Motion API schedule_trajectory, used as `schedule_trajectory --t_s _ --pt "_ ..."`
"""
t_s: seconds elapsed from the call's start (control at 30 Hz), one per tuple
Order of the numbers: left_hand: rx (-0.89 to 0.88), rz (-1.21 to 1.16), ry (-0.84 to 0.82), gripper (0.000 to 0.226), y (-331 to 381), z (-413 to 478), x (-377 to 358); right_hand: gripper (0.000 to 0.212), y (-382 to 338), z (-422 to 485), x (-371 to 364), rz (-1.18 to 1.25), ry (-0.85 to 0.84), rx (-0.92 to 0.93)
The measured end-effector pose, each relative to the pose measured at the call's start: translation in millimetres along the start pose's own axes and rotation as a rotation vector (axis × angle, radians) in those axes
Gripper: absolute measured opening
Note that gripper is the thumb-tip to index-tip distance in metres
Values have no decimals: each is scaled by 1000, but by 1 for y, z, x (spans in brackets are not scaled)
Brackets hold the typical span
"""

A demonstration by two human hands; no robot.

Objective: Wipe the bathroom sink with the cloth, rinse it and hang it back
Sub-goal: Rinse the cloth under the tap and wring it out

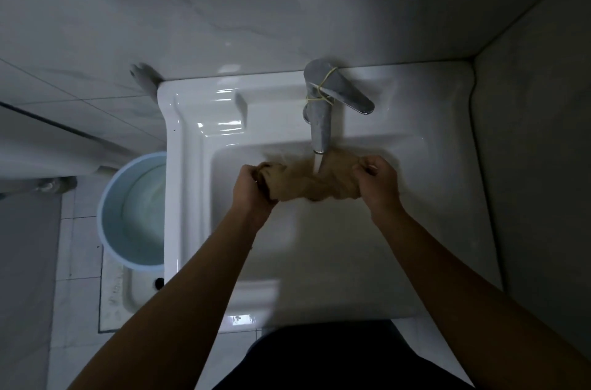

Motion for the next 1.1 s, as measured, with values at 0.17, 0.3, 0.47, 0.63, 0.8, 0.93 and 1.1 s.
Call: schedule_trajectory --t_s 0.17,0.3,0.47,0.63,0.8,0.93,1.1 --pt "-47 384 -167 21 -13 1 -10 28 11 -8 -30 442 -226 -410" --pt "-177 519 57 16 -10 11 12 45 12 -14 -46 522 -455 -549" --pt "-422 639 236 14 12 15 28 41 11 -1 -35 407 -291 -521" --pt "-574 881 217 23 15 11 15 38 -16 -22 -48 473 -527 -493" --pt "-303 548 -42 47 -5 -13 -36 29 -20 -31 -58 335 -451 -250" --pt "-272 510 -59 28 -17 -16 -38 21 -13 -33 -53 218 -406 -145" --pt "-318 492 -42 18 -18 -21 -36 8 -5 -32 -50 171 -384 -143"
Point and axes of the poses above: each hand's wrist, its own z-axis towards the middle knuckle, its own x-axis out of the back of the hand, y = z × x, the point moved 6 cm from there along z, towards the middle knuckle, and after that the axes turned 9 degrees about y, right-handed, at the moved point
